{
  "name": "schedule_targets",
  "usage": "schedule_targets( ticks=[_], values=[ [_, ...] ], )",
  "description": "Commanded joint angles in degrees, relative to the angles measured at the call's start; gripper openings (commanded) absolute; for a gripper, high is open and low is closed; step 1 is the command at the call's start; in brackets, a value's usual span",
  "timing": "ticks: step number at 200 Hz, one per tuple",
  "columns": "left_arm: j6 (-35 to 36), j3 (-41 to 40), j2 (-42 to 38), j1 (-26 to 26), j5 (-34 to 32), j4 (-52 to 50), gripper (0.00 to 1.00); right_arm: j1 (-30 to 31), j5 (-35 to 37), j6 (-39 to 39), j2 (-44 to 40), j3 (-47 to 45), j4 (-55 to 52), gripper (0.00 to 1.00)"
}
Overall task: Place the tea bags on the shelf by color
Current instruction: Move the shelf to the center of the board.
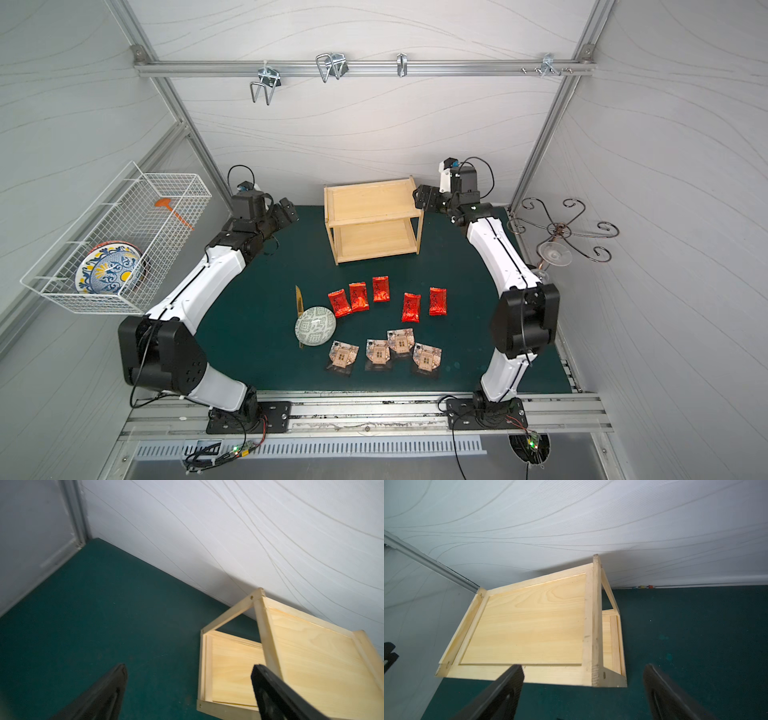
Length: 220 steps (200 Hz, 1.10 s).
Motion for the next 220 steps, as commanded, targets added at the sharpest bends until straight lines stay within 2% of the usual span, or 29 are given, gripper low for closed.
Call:
schedule_targets(
  ticks=[1, 28, 42, 68, 134, 220],
  values=[
    [-1.7, 7.8, 5.5, -3.3, 8.5, -3.7, 0.95, -1.0, -7.8, 2.4, 4.9, 5.8, -7.5, 0.93],
    [-1.8, 15.3, 11.8, -4.9, 13.7, -6.8, 0.88, -2.0, -13.0, 4.1, 8.5, 7.2, -5.0, 0.81],
    [-2.0, 17.7, 13.9, -5.1, 15.5, -7.4, 0.85, -2.0, -14.2, 4.5, 9.1, 6.9, -3.7, 0.8],
    [-3.3, 19.4, 16.7, -5.3, 18.4, -6.8, 0.8, -2.0, -16.3, 5.2, 9.7, 6.2, -1.8, 0.74],
    [-4.8, 21.6, 19.8, -7.1, 22.2, -6.0, 0.63, -1.6, -16.8, 5.9, 7.5, 3.6, -0.5, 0.51],
    [-4.6, 23.3, 21.2, -10.9, 22.5, -6.7, 0.6, -1.8, -12.8, 5.7, -2.1, -4.9, 0.6, 0.46]
  ],
)
